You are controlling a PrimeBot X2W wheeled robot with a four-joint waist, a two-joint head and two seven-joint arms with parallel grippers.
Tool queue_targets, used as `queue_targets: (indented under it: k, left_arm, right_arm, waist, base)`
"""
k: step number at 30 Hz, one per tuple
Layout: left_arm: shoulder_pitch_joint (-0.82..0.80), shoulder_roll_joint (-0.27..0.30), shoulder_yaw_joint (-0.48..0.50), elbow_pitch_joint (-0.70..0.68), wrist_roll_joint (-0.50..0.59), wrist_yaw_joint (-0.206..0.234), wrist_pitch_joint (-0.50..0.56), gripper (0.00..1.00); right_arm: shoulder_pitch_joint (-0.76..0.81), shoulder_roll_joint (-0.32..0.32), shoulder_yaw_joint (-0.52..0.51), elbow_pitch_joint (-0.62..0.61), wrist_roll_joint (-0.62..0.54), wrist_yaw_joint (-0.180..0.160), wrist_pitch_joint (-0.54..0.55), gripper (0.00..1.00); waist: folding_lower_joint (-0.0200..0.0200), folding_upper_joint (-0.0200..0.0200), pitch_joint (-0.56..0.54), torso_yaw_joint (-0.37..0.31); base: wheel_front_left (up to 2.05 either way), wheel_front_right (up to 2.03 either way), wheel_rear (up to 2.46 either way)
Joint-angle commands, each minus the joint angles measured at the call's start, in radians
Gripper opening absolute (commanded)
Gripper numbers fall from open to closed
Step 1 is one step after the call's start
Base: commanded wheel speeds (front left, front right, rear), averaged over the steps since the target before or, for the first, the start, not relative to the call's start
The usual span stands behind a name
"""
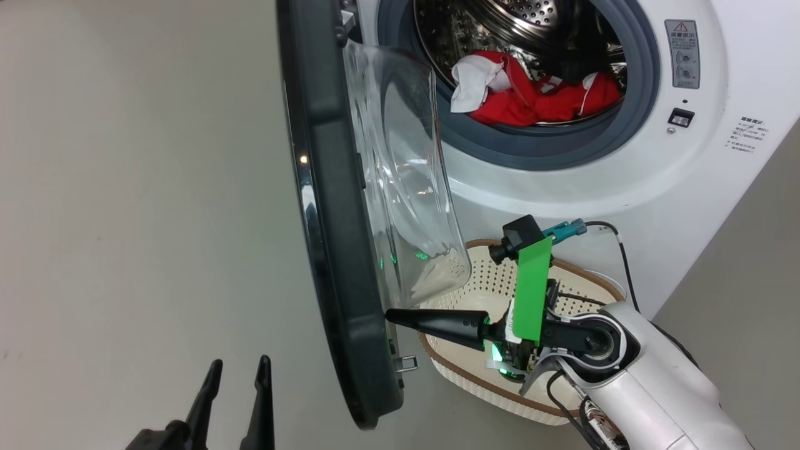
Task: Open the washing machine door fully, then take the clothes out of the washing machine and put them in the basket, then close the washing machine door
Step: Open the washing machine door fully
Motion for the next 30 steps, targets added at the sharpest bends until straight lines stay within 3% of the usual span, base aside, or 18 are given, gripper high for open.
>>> queue_targets:
  k: [1,6,7,8,9,30]
  left_arm:
    - [-0.006,0.01,0.034,-0.025,0.008,0.003,-0.009,1.0]
    - [-0.007,0.01,0.028,-0.019,0.012,-0.002,-0.009,1.0]
    - [-0.007,0.01,0.027,-0.017,0.013,-0.003,-0.009,1.0]
    - [-0.007,0.01,0.026,-0.015,0.015,-0.006,-0.009,1.0]
    - [-0.007,0.01,0.025,-0.013,0.018,-0.008,-0.009,1.0]
    - [0.005,0.01,0.05,0.017,0.053,-0.041,-0.009,1.0]
  right_arm:
    - [-0.022,0.028,0.006,-0.027,0.007,0.005,-0.013,0.0]
    - [-0.002,0.028,-0.019,-0.03,-0.016,0.005,-0.033,0.44]
    - [0.005,0.028,-0.025,-0.032,-0.021,0.005,-0.037,0.6]
    - [0.011,0.028,-0.031,-0.033,-0.028,0.005,-0.042,0.96]
    - [0.02,0.028,-0.037,-0.035,-0.032,0.005,-0.046,1.0]
    - [0.263,-0.001,-0.194,-0.044,-0.171,0.005,-0.186,1.0]
  waist:
    - [0.0,0.0,-0.001,-0.002]
    - [0.0,0.0,-0.01,-0.005]
    - [0.0,0.0,-0.012,-0.006]
    - [0.0,0.0,-0.015,-0.007]
    - [0.0,0.0,-0.018,-0.008]
    - [0.0,0.0,-0.064,-0.061]
  base:
    - [0.0,0.0,0.0]
    - [0.0,0.0,0.0]
    - [0.0,0.0,0.0]
    - [0.0,0.0,0.0]
    - [0.0,0.0,0.0]
    - [0.0,0.0,0.0]
